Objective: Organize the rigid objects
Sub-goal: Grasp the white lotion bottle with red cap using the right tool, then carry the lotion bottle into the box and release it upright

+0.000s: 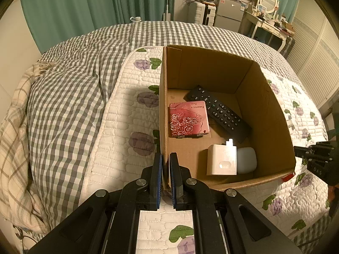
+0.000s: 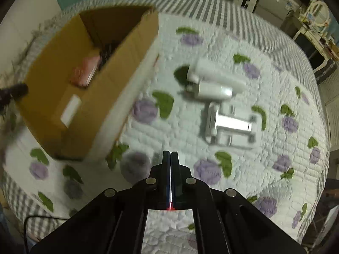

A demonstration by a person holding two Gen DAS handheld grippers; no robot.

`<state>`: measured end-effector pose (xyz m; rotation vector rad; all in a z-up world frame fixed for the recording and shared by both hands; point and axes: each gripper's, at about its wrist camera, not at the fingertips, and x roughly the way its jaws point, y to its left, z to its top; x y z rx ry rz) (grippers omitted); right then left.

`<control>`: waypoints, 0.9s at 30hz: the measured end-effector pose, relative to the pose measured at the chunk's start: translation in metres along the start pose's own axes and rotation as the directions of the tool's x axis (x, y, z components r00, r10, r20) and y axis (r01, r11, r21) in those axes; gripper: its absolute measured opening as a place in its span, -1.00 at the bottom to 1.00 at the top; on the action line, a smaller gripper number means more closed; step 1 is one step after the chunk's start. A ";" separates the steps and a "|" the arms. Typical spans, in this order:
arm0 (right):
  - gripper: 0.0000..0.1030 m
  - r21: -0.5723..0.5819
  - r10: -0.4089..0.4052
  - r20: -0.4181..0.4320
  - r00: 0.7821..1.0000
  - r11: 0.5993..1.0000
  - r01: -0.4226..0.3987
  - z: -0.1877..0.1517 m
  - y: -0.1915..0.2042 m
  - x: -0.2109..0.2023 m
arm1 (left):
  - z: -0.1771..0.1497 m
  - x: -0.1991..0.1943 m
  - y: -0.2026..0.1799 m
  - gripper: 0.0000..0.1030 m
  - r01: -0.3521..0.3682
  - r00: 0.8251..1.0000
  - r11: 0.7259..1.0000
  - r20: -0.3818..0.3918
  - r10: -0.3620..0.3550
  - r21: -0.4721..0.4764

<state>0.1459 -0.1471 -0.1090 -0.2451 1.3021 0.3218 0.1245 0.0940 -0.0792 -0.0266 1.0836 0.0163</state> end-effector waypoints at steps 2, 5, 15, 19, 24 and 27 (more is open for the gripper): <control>-0.59 0.020 -0.006 -0.021 1.000 1.000 0.006 -0.004 -0.004 0.005 | 0.000 0.000 0.001 -0.87 0.002 1.000 1.000 0.000 -0.002 0.000; -0.19 0.052 0.001 -0.044 0.999 0.999 0.001 -0.008 -0.010 0.014 | 0.000 0.000 0.001 -0.87 0.010 1.000 1.000 -0.002 -0.010 -0.004; -0.30 0.062 0.035 -0.141 0.989 0.998 -0.026 -0.022 -0.010 0.055 | -0.002 0.004 0.002 -0.87 0.011 1.000 1.000 -0.011 -0.011 -0.006; -0.30 0.012 0.004 -0.079 0.997 1.000 -0.003 -0.018 -0.009 0.035 | -0.002 0.004 0.002 -0.87 0.012 1.000 1.000 -0.011 -0.012 -0.006; -0.30 -0.011 0.011 0.086 0.996 1.000 -0.010 0.009 -0.007 -0.029 | -0.002 0.002 0.003 -0.87 0.012 1.000 1.000 -0.007 -0.012 -0.001; -0.30 -0.044 0.040 0.193 0.980 0.999 -0.032 0.026 0.010 -0.069 | 0.000 0.001 0.002 -0.87 0.008 1.000 1.000 -0.007 -0.008 -0.001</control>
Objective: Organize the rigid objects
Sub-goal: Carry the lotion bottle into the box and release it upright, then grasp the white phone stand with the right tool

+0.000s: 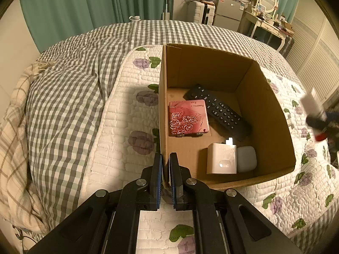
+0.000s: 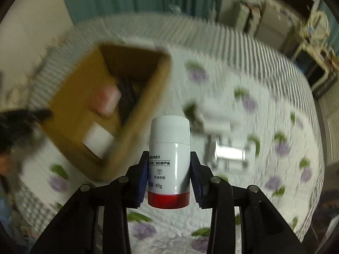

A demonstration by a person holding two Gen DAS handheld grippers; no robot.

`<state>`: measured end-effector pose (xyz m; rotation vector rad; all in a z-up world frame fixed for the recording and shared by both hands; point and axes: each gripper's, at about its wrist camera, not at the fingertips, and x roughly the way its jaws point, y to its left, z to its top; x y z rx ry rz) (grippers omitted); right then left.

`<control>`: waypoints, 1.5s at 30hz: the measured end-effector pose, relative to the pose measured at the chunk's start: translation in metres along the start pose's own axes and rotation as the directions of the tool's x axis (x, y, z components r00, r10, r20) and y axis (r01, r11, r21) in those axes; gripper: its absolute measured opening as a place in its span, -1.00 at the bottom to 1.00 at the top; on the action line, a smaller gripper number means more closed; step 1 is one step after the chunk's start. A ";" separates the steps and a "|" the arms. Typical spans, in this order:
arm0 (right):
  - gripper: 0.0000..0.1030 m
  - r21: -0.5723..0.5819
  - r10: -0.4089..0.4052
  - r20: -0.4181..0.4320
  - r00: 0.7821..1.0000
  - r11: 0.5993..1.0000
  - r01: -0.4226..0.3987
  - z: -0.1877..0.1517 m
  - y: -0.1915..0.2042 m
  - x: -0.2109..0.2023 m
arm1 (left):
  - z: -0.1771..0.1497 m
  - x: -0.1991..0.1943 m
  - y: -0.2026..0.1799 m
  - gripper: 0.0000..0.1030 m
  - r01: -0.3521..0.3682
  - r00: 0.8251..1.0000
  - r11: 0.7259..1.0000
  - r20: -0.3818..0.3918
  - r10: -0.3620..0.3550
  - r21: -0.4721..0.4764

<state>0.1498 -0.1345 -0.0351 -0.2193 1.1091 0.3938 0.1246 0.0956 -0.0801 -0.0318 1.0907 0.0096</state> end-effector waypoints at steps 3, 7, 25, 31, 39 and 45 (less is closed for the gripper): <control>-0.30 -0.051 0.025 0.068 0.997 0.998 -0.021 0.021 0.032 -0.017 | 0.000 0.000 -0.001 -0.87 -0.008 1.000 1.000 0.001 0.008 0.001; -0.30 -0.091 0.072 0.055 0.996 0.994 -0.067 0.031 0.066 0.001 | 0.000 0.000 -0.002 -0.87 -0.007 1.000 1.000 0.000 0.007 -0.003; 0.46 -0.113 0.099 0.071 0.993 0.989 -0.091 0.025 0.083 0.030 | 0.000 0.000 -0.002 -0.87 -0.008 1.000 1.000 -0.002 0.008 0.004; 0.78 -0.030 -0.009 0.123 0.992 0.999 0.012 0.037 0.019 -0.010 | 0.001 0.000 -0.003 -0.87 -0.015 1.000 1.000 -0.003 0.015 0.006; 0.79 0.180 -0.169 0.015 0.985 0.970 0.164 -0.003 -0.101 0.031 | 0.001 0.003 -0.004 -0.87 -0.031 0.999 0.999 -0.008 0.032 0.007; 0.79 0.198 -0.150 -0.101 0.984 0.966 0.168 -0.022 -0.137 0.076 | 0.001 0.008 -0.004 -0.87 -0.036 0.999 0.999 -0.020 0.036 0.003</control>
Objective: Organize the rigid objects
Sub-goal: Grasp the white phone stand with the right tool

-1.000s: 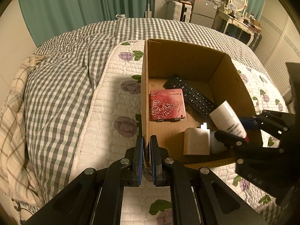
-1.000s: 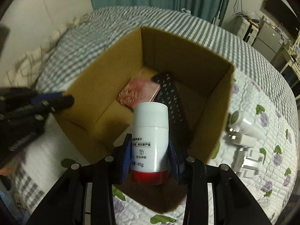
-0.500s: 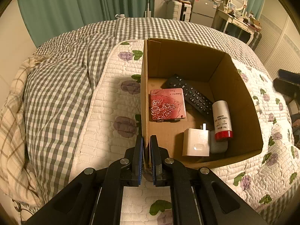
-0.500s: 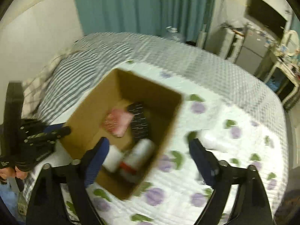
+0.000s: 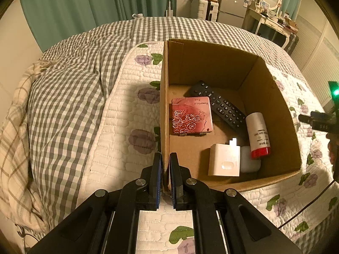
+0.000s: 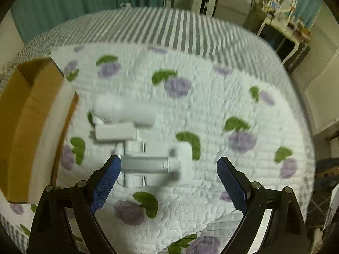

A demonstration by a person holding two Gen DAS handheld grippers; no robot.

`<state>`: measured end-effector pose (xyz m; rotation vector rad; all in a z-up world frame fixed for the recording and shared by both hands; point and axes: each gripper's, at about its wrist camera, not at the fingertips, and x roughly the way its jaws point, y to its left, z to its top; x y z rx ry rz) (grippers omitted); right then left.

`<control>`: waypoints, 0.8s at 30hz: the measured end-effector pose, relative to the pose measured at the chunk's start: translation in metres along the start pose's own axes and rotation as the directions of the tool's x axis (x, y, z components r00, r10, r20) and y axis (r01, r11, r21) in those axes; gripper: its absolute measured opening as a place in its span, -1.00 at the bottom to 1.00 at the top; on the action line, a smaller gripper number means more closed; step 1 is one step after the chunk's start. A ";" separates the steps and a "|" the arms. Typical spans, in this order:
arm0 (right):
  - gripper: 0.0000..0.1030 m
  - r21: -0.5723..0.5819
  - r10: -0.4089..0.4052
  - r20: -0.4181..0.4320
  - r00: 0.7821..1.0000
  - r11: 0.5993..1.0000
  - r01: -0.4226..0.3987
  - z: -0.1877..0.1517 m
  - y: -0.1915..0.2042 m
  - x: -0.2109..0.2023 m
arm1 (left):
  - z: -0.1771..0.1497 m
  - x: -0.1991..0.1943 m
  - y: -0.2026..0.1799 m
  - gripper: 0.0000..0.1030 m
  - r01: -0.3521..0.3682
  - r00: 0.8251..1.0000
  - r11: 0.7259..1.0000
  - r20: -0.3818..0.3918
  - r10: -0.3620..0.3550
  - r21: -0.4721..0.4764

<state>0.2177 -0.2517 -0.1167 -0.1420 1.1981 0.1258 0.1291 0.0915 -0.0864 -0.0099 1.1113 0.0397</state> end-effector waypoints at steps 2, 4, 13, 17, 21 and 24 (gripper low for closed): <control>0.79 -0.003 0.025 -0.020 0.999 1.000 -0.025 -0.004 0.000 0.011 | 0.000 0.001 -0.001 -0.87 -0.004 1.000 1.000 -0.001 0.004 0.002; 0.79 -0.014 0.038 -0.036 0.999 0.999 -0.039 -0.007 0.001 0.021 | 0.000 0.002 -0.001 -0.87 -0.002 1.000 1.000 -0.003 0.002 0.002; 0.99 0.233 0.243 -0.064 0.968 0.947 -0.222 -0.019 -0.043 0.063 | -0.002 0.005 -0.001 -0.87 0.000 1.000 1.000 -0.012 0.000 0.005; 1.00 0.296 0.314 -0.070 0.947 0.913 -0.280 -0.024 -0.052 0.070 | -0.002 0.005 -0.001 -0.87 0.000 1.000 1.000 -0.012 0.001 0.004; 0.88 0.229 0.310 -0.104 0.945 0.932 -0.281 -0.019 -0.038 0.065 | -0.002 0.005 -0.001 -0.87 -0.002 1.000 1.000 -0.014 0.002 0.007; 0.51 0.202 0.266 -0.112 0.957 0.949 -0.240 -0.016 -0.032 0.055 | -0.002 0.006 0.000 -0.87 -0.003 1.000 1.000 -0.012 0.003 0.007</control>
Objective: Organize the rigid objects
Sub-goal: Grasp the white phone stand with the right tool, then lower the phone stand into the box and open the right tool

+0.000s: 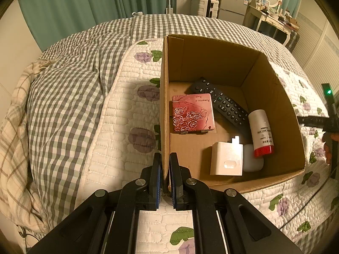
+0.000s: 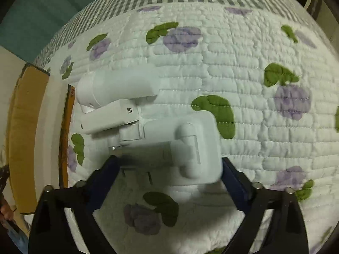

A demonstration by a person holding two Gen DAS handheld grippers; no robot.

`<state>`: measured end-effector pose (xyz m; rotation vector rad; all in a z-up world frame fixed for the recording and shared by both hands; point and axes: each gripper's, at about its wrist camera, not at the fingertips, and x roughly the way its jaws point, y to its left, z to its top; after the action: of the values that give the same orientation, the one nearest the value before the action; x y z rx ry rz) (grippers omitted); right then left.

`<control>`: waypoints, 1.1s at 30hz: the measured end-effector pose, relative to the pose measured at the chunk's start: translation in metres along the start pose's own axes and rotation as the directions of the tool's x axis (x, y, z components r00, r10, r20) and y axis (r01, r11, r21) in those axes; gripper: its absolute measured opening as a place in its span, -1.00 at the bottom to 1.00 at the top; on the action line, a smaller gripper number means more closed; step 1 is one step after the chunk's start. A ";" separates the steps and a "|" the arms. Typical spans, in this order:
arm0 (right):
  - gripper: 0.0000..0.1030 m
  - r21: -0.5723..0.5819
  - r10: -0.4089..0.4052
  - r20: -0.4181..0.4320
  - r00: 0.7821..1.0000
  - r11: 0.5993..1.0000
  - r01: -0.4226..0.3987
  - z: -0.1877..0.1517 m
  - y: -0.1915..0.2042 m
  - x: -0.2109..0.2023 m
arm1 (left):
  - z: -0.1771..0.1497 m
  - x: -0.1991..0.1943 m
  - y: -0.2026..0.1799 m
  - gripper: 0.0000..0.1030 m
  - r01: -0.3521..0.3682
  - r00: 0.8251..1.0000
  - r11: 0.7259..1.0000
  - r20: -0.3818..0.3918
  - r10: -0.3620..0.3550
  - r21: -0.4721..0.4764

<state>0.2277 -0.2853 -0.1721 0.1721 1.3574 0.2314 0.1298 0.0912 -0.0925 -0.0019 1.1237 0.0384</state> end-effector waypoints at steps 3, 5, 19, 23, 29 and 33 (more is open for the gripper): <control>0.02 0.056 0.006 0.028 1.000 0.998 -0.007 0.003 -0.008 -0.020 | 0.001 0.000 0.001 -0.87 0.000 1.000 1.000 0.000 0.000 0.000; -0.18 0.064 0.017 0.042 0.999 0.998 -0.019 0.005 -0.009 -0.037 | 0.000 0.000 0.000 -0.87 -0.001 1.000 1.000 0.000 0.001 0.000; -0.44 -0.139 0.026 0.056 0.998 0.990 -0.018 -0.004 0.068 -0.041 | 0.000 0.000 0.001 -0.87 0.001 1.000 1.000 0.001 -0.001 0.000; -0.50 -0.208 -0.040 0.112 0.993 0.976 0.063 -0.008 0.092 -0.040 | 0.000 0.000 0.001 -0.87 0.001 1.000 1.000 0.000 -0.001 -0.001; -0.50 -0.343 -0.160 0.198 0.967 0.913 0.221 -0.020 0.124 -0.059 | 0.000 0.001 0.001 -0.87 0.004 1.000 1.000 0.001 -0.004 0.000; -0.50 -0.377 -0.145 0.249 0.958 0.896 0.234 -0.021 0.151 -0.091 | -0.001 0.001 0.001 -0.87 -0.001 1.000 1.000 0.001 0.001 0.005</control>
<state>0.1800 -0.1642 -0.0523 -0.2772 1.0751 0.3132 0.1295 0.0922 -0.0940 0.0030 1.1227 0.0369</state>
